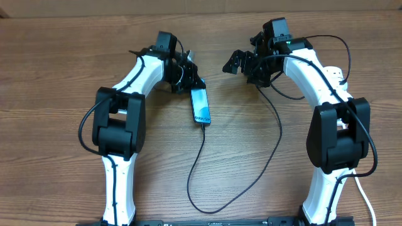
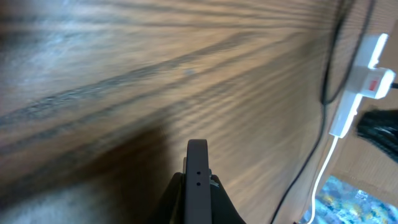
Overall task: Plug charger to phone and switch on socket
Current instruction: 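Lower the phone with the left gripper and lay it flat on the table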
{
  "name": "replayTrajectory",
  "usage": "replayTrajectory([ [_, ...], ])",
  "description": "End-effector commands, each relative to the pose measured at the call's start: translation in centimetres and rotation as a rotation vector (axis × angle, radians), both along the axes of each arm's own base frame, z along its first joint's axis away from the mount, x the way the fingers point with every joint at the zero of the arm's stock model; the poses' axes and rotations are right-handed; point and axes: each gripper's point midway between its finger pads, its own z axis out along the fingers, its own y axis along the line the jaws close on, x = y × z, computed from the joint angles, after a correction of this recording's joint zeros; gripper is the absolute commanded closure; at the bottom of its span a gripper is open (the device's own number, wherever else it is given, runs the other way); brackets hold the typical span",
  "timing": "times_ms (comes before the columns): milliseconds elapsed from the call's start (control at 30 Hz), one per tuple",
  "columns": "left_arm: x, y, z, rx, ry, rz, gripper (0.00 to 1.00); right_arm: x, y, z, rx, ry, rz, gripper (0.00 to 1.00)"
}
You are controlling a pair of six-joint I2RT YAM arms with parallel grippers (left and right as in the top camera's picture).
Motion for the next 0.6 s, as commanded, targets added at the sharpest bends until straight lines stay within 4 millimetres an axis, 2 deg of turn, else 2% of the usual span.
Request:
replayTrajectory([
  [0, -0.77, -0.97, -0.45, -0.048, 0.065, 0.009, 0.96, 0.40, -0.30, 0.15, -0.009, -0.013, -0.005, 0.00],
  [367, -0.75, -0.77, -1.11, -0.012, 0.061, 0.014, 0.96, 0.39, -0.30, 0.15, -0.009, -0.012, -0.005, 0.00],
  [500, -0.75, -0.77, -1.11, -0.012, 0.061, 0.014, 0.89, 0.37, -0.31, 0.14, -0.010, -0.012, -0.005, 0.00],
  [567, -0.75, -0.77, -1.11, -0.012, 0.061, 0.014, 0.89, 0.36, -0.31, 0.14, -0.010, -0.011, -0.005, 0.00],
])
